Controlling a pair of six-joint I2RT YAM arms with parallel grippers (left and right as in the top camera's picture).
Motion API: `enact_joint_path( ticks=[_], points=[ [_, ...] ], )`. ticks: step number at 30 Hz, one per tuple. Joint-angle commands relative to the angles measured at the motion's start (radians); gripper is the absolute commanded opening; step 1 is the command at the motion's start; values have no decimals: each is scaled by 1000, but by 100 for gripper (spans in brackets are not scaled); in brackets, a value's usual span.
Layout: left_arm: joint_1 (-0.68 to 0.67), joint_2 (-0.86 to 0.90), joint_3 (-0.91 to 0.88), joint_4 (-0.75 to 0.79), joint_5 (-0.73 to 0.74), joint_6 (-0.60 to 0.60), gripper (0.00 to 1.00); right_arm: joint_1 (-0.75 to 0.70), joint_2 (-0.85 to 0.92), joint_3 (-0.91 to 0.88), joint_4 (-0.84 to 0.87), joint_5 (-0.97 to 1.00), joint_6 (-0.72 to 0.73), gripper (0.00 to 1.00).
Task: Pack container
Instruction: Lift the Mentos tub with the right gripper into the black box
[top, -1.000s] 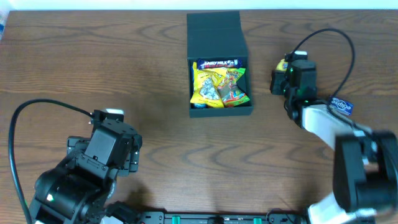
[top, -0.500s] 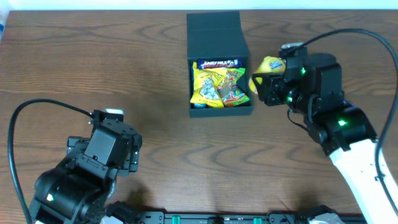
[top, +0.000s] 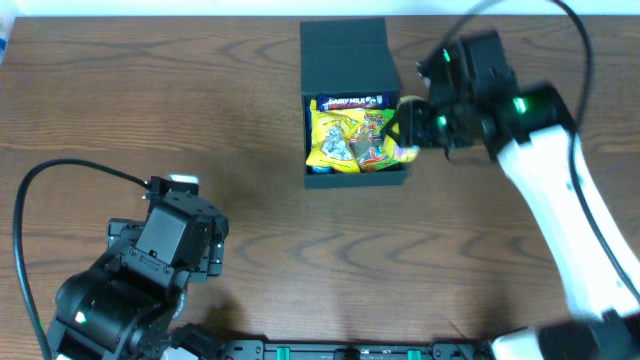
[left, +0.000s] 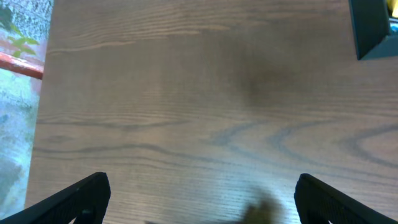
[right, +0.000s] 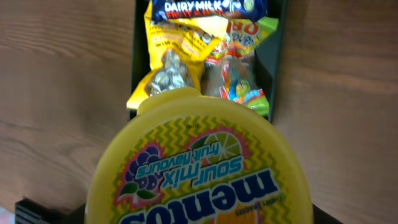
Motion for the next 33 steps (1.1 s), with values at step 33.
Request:
enact_joint_path(
  ticks=[33],
  points=[
    [3, -1, 1, -3, -17, -18, 95, -2, 520, 325, -230, 19, -131, 1]
  ],
)
